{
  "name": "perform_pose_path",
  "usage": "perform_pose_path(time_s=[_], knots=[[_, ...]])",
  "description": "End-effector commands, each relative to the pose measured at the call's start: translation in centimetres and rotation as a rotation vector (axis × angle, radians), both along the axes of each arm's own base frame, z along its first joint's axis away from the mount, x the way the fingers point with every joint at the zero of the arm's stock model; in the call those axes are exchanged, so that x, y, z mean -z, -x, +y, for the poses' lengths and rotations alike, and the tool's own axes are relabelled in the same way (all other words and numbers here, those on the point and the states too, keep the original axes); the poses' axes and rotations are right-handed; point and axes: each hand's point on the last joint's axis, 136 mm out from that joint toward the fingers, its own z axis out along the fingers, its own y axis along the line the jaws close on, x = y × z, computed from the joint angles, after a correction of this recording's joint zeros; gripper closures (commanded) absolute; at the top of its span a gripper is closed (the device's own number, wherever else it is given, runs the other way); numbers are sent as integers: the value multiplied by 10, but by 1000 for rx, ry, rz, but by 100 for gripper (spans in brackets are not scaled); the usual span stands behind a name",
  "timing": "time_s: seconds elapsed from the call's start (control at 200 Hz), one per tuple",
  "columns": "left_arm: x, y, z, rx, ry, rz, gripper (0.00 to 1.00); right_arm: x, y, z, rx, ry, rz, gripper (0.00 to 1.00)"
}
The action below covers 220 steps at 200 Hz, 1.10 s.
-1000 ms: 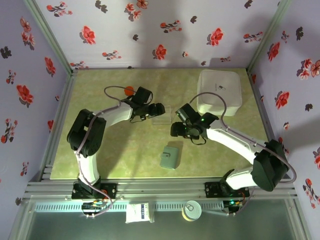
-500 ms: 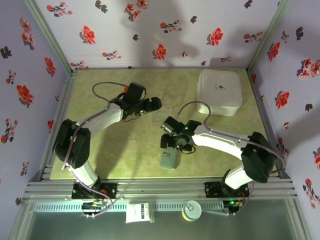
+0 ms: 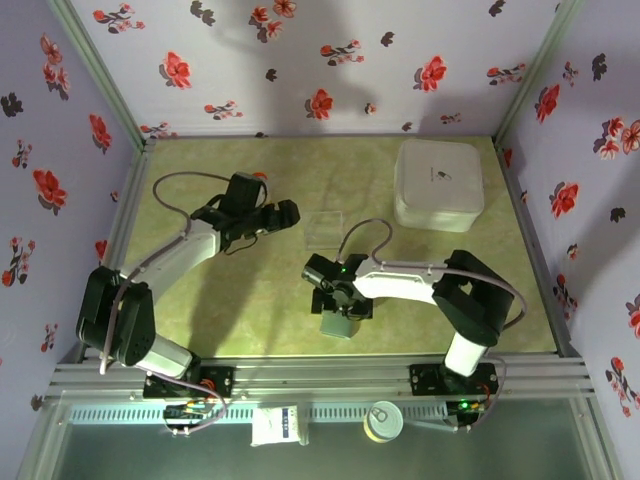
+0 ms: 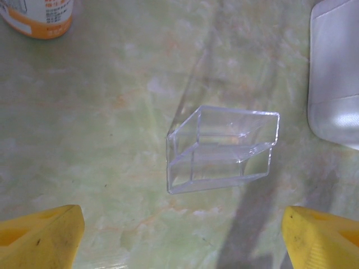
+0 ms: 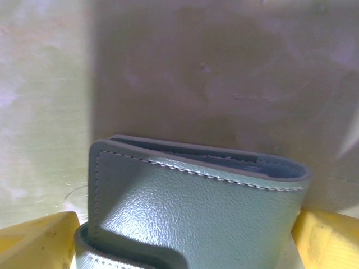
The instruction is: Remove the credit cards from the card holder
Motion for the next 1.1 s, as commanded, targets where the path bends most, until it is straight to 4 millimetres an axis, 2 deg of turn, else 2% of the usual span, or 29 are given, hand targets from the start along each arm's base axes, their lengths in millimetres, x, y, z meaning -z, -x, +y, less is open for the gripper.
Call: perform_pose_path(time_s=[0.0, 0.265, 0.71, 0.88, 1.095], knots=[[0, 4, 10, -3, -23, -1, 9, 5, 1, 6, 15, 10, 10, 7], [-1, 3, 18, -29, -15, -5, 9, -15, -20, -6, -43, 99, -52, 18], [-6, 5, 47, -96, -6, -17, 9, -14, -78, -2, -116, 65, -52, 18], [-3, 9, 56, -114, -7, -9, 9, -12, -76, 11, -134, 32, -6, 18], [3, 12, 61, -124, -4, 2, 9, -14, -65, -6, -103, 130, -4, 10]])
